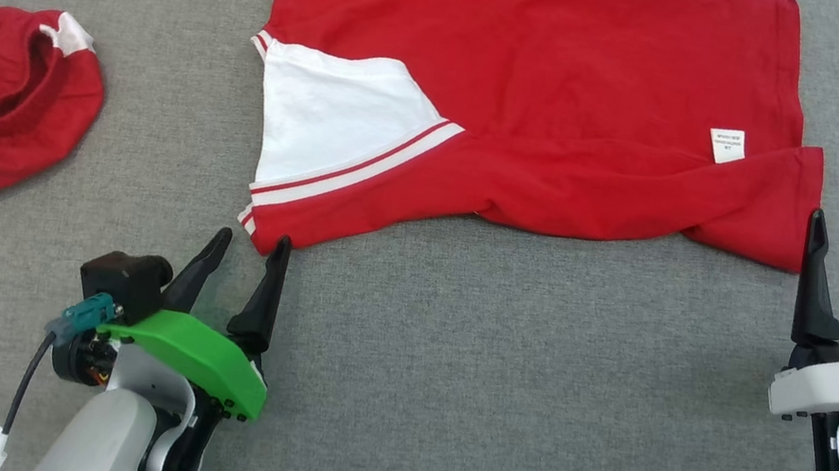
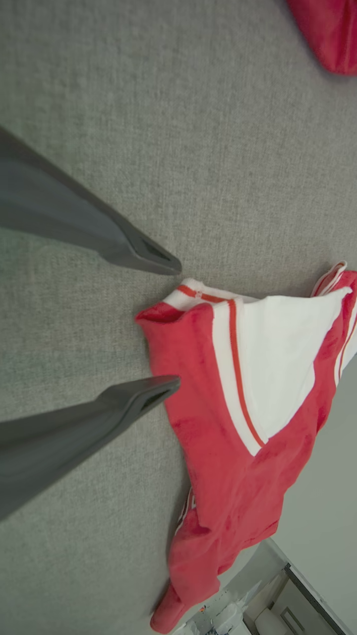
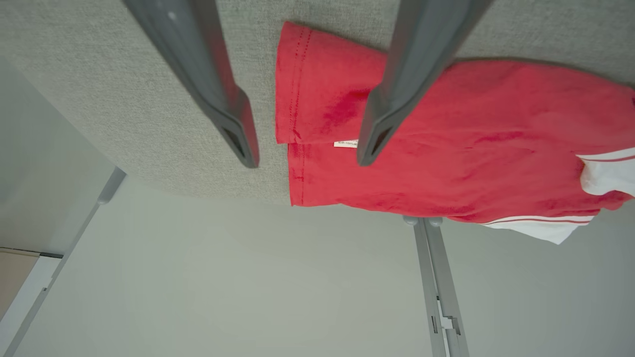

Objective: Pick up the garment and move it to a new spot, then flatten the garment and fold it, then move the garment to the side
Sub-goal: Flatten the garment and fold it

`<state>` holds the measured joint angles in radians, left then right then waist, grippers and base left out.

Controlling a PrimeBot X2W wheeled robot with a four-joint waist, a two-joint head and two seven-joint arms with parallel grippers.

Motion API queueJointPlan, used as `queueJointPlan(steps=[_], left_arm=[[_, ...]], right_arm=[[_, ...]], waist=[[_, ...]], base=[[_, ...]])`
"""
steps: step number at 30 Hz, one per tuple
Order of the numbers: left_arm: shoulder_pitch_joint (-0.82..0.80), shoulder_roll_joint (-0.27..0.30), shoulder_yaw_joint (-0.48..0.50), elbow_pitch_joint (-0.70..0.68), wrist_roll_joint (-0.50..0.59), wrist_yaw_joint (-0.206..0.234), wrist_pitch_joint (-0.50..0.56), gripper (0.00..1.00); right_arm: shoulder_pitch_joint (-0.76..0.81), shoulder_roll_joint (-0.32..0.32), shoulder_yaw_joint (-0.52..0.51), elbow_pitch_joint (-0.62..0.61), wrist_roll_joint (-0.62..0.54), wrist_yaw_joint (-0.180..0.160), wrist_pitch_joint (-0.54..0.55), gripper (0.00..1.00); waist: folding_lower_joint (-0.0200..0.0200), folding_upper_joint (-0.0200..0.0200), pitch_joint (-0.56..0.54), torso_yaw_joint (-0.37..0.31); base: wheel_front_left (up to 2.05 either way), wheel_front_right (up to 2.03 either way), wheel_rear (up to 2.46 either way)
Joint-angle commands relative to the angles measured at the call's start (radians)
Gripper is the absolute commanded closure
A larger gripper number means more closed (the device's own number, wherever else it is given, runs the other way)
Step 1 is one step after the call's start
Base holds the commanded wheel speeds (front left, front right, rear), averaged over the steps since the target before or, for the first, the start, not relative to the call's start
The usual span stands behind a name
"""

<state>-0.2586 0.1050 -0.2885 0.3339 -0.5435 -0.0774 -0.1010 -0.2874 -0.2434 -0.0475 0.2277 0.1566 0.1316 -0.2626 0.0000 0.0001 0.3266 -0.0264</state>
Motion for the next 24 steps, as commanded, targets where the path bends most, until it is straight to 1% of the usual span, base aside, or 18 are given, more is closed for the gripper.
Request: queueJointPlan(steps=[1,4,5,6,8,9,13,17,20,24], left_arm=[[-0.019,0.003,0.003,0.01,0.001,0.009,0.012,0.0],[-0.034,0.005,0.006,0.026,-0.005,0.023,0.034,0.0],[-0.038,0.007,0.007,0.03,-0.003,0.028,0.037,0.13],[-0.043,0.009,0.007,0.033,0.0,0.03,0.036,0.48],[-0.045,0.011,0.005,0.04,0.001,0.032,0.038,0.97],[-0.045,0.011,0.004,0.041,-0.001,0.031,0.039,1.0],[-0.039,0.012,0.005,0.036,-0.015,0.018,0.029,1.0],[-0.036,0.021,0.005,0.025,-0.02,0.007,0.015,1.0],[-0.04,0.028,0.003,0.018,-0.023,0.004,0.014,1.0],[-0.055,0.038,-0.002,0.018,-0.018,0.0,0.017,1.0]], right_arm=[[-0.006,-0.004,-0.003,-0.004,0.004,-0.002,-0.003,0.0],[-0.004,0.001,-0.005,-0.004,0.006,-0.002,-0.003,0.0],[-0.003,0.0,-0.004,0.0,0.007,-0.002,-0.003,0.0],[-0.003,0.001,-0.005,0.005,0.011,-0.002,-0.003,0.0],[0.003,0.006,-0.008,0.013,0.018,-0.002,-0.003,0.0],[0.008,0.008,-0.008,0.019,0.023,-0.002,-0.003,0.0],[0.023,0.017,-0.002,0.067,0.079,-0.002,-0.003,0.0],[0.01,0.035,0.007,0.132,0.253,-0.002,-0.003,0.0],[-0.016,0.012,0.033,0.209,0.35,-0.002,-0.003,0.0],[-0.06,-0.012,0.077,0.312,0.45,-0.002,-0.003,0.0]], waist=[[0.0,-0.0001,0.007,-0.011],[0.0,-0.0001,0.011,-0.019],[0.0,-0.0001,0.013,-0.02],[0.0,-0.0001,0.014,-0.022],[0.0,-0.0001,0.014,-0.023],[0.0,-0.0001,0.013,-0.021],[0.0,-0.0001,0.012,-0.011],[0.0,-0.0001,0.012,0.003],[0.0,-0.0001,0.014,0.013],[0.0,-0.0001,0.018,0.024]], base=[[0.0,0.0,0.0],[0.0,0.0,0.0],[0.0,0.0,0.0],[0.0,0.0,0.0],[0.0,0.0,0.0],[0.0,0.0,0.0],[0.0,0.0,0.0],[0.0,0.0,0.0],[0.0,0.0,0.0],[0.0,0.0,0.0]])
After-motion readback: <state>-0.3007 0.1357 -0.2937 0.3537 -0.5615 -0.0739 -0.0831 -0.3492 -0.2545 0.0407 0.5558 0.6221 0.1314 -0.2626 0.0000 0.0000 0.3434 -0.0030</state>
